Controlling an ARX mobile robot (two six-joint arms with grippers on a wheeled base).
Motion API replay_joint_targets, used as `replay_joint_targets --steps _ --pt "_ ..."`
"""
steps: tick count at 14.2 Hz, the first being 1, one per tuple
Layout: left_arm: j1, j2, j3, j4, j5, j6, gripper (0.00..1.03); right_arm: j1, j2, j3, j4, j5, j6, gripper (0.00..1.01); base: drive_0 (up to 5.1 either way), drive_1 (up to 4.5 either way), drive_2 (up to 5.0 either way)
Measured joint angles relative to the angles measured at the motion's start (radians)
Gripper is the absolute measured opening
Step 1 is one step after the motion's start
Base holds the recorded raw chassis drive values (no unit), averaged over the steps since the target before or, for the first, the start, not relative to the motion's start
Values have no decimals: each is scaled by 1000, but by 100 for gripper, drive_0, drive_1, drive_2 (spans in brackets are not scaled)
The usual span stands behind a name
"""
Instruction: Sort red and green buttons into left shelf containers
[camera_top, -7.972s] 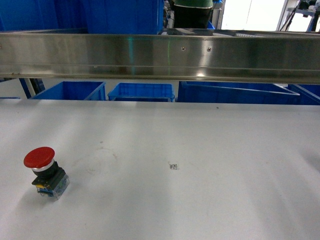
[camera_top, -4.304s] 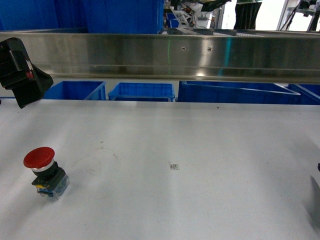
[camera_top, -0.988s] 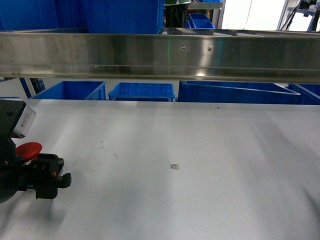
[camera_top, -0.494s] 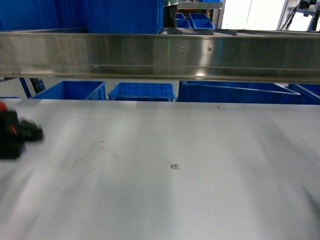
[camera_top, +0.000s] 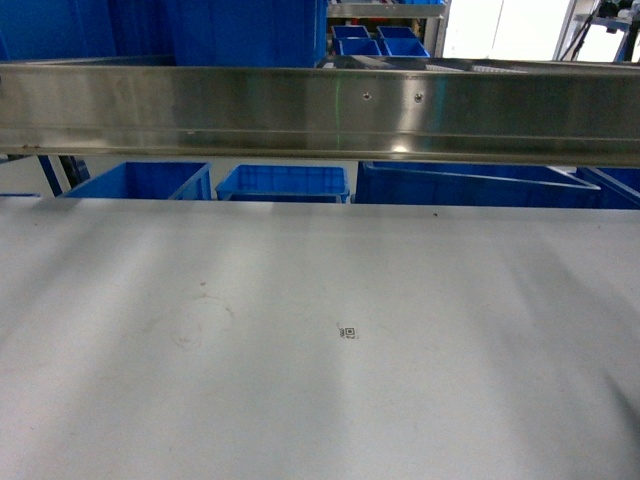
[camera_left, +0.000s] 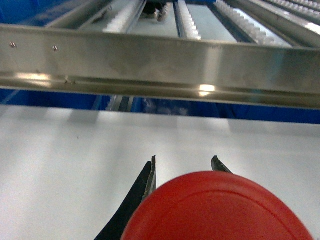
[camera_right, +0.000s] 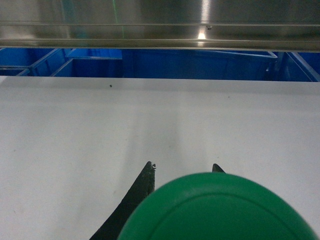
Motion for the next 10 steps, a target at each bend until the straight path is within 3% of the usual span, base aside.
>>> replay_joint_targets --steps 7,10 --pt "-13 4 -11 -20 43 -9 27 0 0 0 1 0 0 27 0 0 0" --pt "-16 4 -11 -21 44 -10 26 -1 0 0 3 5 0 27 -472 100 372"
